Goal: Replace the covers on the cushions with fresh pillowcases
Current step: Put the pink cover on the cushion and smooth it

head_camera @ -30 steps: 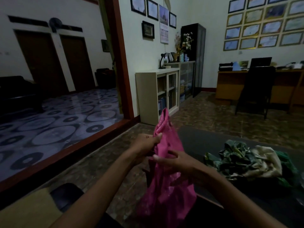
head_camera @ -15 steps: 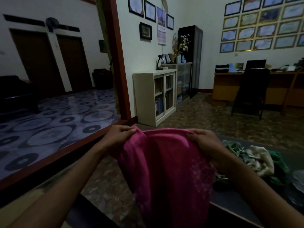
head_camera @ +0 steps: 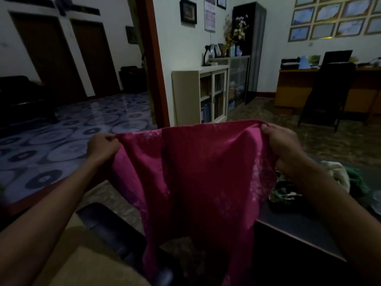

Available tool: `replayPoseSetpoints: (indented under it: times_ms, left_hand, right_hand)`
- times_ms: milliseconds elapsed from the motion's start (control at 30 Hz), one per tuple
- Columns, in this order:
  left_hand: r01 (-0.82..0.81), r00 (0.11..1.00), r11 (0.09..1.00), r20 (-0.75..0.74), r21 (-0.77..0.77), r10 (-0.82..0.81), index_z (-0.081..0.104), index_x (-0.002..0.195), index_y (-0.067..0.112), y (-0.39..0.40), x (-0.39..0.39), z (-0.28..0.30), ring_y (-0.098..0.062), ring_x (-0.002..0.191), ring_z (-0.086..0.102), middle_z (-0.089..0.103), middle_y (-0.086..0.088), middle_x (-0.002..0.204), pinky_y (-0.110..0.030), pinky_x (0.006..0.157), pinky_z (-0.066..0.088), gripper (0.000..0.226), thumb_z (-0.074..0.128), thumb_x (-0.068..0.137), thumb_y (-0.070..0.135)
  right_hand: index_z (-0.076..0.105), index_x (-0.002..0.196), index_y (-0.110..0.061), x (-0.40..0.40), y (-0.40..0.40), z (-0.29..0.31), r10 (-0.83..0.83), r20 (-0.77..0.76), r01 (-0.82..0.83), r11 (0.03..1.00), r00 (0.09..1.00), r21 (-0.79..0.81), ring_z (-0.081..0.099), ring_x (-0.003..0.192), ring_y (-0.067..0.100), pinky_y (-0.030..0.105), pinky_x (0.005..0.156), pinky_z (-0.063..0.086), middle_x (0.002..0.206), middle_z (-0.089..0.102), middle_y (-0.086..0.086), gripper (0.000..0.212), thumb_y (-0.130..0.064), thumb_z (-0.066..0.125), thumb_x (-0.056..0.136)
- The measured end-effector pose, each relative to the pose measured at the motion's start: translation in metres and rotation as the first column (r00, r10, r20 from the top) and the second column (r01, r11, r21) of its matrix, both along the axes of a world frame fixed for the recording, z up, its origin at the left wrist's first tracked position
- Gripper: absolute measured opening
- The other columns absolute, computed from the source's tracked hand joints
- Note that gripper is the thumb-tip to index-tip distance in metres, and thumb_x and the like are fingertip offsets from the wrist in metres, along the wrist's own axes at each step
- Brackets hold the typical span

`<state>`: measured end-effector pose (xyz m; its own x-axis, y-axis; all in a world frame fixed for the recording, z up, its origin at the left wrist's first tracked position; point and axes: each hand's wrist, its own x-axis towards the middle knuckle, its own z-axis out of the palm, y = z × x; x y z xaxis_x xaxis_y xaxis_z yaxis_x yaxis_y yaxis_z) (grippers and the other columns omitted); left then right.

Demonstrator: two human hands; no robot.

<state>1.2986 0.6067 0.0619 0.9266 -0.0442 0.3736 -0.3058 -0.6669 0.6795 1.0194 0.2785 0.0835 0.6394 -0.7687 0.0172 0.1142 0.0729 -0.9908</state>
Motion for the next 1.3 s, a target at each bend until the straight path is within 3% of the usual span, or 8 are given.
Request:
replayPoseSetpoints:
  times_ms: [167, 300, 367, 500, 700, 833, 1100, 1300]
  left_hand:
    - [0.036, 0.991, 0.993, -0.122, -0.109, -0.049, 0.072, 0.120, 0.014, 0.005, 0.008, -0.018, -0.025, 0.102, 0.065, 0.071, -0.007, 0.112, -0.034, 0.093, 0.050, 0.039, 0.056, 0.085, 0.004]
    - [0.100, 0.980, 0.974, -0.149, -0.202, -0.131, 0.071, 0.117, 0.008, -0.004, 0.015, -0.030, -0.023, 0.098, 0.066, 0.072, -0.011, 0.112, -0.034, 0.090, 0.051, 0.043, 0.053, 0.081, -0.007]
    - [0.125, 0.977, 0.980, -0.152, -0.155, -0.149, 0.073, 0.111, 0.009, -0.005, 0.017, -0.035, -0.026, 0.101, 0.069, 0.073, -0.012, 0.110, -0.036, 0.091, 0.054, 0.038, 0.060, 0.079, -0.008]
    - [0.112, 0.987, 0.989, -0.105, -0.095, -0.121, 0.071, 0.112, 0.000, -0.003, 0.009, -0.037, -0.023, 0.099, 0.066, 0.070, -0.011, 0.105, -0.018, 0.075, 0.048, 0.026, 0.067, 0.087, -0.004]
    - [0.099, 0.995, 0.986, -0.020, 0.132, -0.097, 0.074, 0.103, 0.007, -0.003, -0.001, -0.050, -0.032, 0.100, 0.067, 0.073, -0.015, 0.102, -0.027, 0.078, 0.040, 0.016, 0.067, 0.089, 0.004]
    - [0.101, 0.988, 0.965, 0.089, 0.242, -0.126, 0.072, 0.107, 0.011, -0.011, -0.015, -0.039, -0.033, 0.103, 0.064, 0.071, -0.013, 0.108, -0.031, 0.076, 0.037, 0.017, 0.062, 0.093, 0.008]
    - [0.181, 0.953, 0.910, 0.161, 0.373, -0.256, 0.067, 0.114, 0.019, -0.009, -0.003, -0.021, -0.031, 0.103, 0.064, 0.069, -0.011, 0.116, -0.034, 0.079, 0.041, 0.023, 0.050, 0.098, 0.016]
    - [0.403, 0.832, 0.840, 0.237, 0.364, -0.502, 0.069, 0.101, 0.031, -0.011, -0.020, 0.008, -0.019, 0.094, 0.068, 0.074, 0.000, 0.103, -0.038, 0.087, 0.054, 0.021, 0.062, 0.095, 0.012]
  right_hand:
    - [0.072, 0.113, -0.024, 0.006, 0.006, -0.009, 0.074, -0.020, -0.074, 0.997, 0.997, 0.003, 0.074, 0.095, 0.024, 0.042, 0.087, 0.061, 0.097, 0.078, 0.004, 0.020, -0.027, 0.055, 0.104]
    - [0.071, 0.108, -0.025, 0.011, 0.015, -0.008, 0.135, -0.007, -0.136, 0.991, 0.991, -0.014, 0.073, 0.098, 0.024, 0.038, 0.087, 0.060, 0.102, 0.077, 0.006, 0.022, -0.029, 0.049, 0.106]
    - [0.070, 0.107, -0.026, 0.011, 0.017, -0.005, 0.151, -0.003, -0.151, 0.988, 0.988, -0.041, 0.072, 0.092, 0.021, 0.034, 0.081, 0.060, 0.102, 0.075, 0.005, 0.022, -0.030, 0.049, 0.106]
    - [0.067, 0.097, -0.034, 0.006, 0.009, 0.000, 0.123, 0.009, -0.122, 0.990, 0.992, -0.069, 0.069, 0.088, 0.016, 0.032, 0.080, 0.061, 0.099, 0.073, 0.000, 0.022, -0.032, 0.048, 0.106]
    - [0.070, 0.097, -0.032, 0.003, -0.007, -0.013, 0.072, -0.002, -0.072, 0.997, 0.997, -0.014, 0.073, 0.089, 0.019, 0.036, 0.079, 0.062, 0.100, 0.076, 0.004, 0.020, -0.031, 0.051, 0.105]
    - [0.071, 0.114, -0.032, 0.005, -0.015, -0.030, 0.027, -0.042, -0.028, 0.999, 0.999, -0.020, 0.073, 0.091, 0.018, 0.031, 0.070, 0.060, 0.105, 0.075, 0.002, 0.018, -0.032, 0.056, 0.104]
    - [0.073, 0.104, -0.033, 0.016, -0.021, -0.053, -0.019, -0.143, -0.026, 0.953, 0.989, -0.302, 0.065, 0.105, 0.018, 0.024, 0.072, 0.050, 0.118, 0.068, 0.003, 0.021, -0.017, 0.061, 0.099]
    - [0.074, 0.102, -0.034, 0.019, -0.003, -0.084, -0.149, -0.467, -0.228, 0.721, 0.872, -0.655, 0.068, 0.097, 0.018, 0.031, 0.083, 0.052, 0.107, 0.074, -0.002, 0.027, -0.014, 0.058, 0.093]
